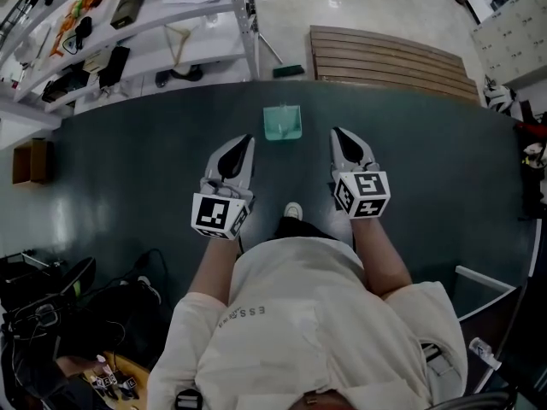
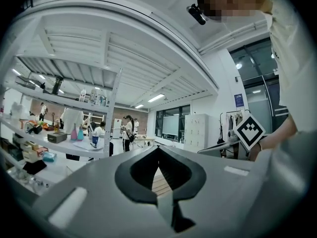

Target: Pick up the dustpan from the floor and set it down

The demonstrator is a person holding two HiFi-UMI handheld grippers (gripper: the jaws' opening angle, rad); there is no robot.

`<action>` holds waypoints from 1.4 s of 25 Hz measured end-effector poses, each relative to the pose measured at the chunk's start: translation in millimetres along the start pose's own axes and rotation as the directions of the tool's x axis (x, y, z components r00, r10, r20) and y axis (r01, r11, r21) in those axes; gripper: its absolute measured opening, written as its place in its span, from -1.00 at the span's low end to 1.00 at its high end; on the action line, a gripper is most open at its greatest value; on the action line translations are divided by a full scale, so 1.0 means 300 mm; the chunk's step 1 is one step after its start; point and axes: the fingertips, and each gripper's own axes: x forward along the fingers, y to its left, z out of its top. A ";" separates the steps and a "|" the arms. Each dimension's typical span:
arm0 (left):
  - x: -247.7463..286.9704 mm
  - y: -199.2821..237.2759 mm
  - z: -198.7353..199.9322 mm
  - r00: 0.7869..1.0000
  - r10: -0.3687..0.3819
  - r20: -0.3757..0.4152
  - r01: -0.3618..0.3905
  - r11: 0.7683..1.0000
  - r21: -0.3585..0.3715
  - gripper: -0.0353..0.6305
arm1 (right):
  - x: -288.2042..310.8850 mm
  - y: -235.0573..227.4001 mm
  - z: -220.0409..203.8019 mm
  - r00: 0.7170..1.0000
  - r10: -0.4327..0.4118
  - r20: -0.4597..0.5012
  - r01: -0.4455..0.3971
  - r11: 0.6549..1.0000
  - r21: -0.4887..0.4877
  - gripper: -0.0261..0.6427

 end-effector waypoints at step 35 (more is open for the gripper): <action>-0.935 -0.332 0.030 0.999 -0.015 0.044 0.017 0.999 -0.048 -0.84 | -0.794 0.586 -0.257 0.998 -0.052 -0.028 0.050 0.996 -0.077 -0.95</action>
